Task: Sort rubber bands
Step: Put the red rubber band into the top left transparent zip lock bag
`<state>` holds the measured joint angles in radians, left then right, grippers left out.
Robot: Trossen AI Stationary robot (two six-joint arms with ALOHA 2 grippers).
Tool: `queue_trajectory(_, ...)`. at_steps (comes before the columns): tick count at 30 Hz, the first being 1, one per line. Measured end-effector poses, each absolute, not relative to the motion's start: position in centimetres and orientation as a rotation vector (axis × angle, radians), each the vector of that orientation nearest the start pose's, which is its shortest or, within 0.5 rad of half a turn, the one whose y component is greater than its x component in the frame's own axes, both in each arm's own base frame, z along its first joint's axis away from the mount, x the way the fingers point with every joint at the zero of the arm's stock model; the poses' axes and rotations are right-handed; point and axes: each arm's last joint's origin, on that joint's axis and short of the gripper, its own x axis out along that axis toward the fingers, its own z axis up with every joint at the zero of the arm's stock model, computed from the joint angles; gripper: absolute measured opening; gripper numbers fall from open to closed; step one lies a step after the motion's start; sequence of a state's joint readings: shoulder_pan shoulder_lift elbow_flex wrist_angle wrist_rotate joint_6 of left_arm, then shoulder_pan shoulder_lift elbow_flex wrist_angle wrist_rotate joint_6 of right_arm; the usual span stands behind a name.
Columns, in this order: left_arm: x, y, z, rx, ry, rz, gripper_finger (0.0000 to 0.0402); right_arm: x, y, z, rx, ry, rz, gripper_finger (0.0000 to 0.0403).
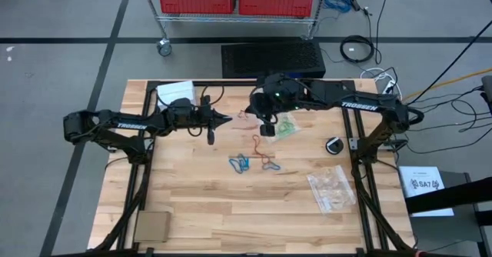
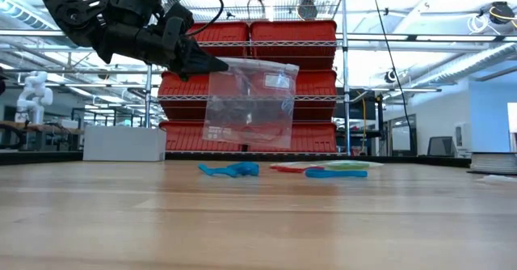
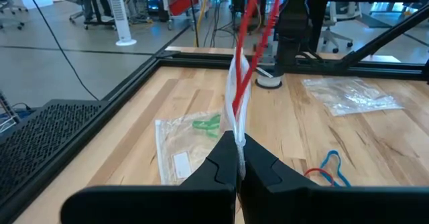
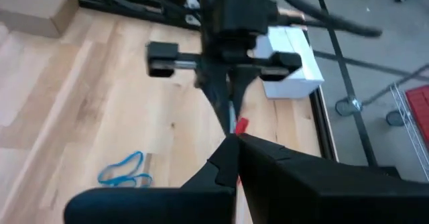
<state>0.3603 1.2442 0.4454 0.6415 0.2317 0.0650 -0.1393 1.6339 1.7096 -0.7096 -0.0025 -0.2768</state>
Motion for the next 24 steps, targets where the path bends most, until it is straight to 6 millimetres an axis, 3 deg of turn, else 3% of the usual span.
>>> queue_trajectory(16,23.1,8.0,20.5,0.021,0.155,0.124,0.0002,37.9,-7.9,33.2,-0.167,0.85,-0.016,0.0)
queue_trajectory(24,23.1,8.0,20.5,0.021,0.155,0.123,0.0002,38.1,-8.7,32.0,-0.094,0.908,-0.056,0.0)
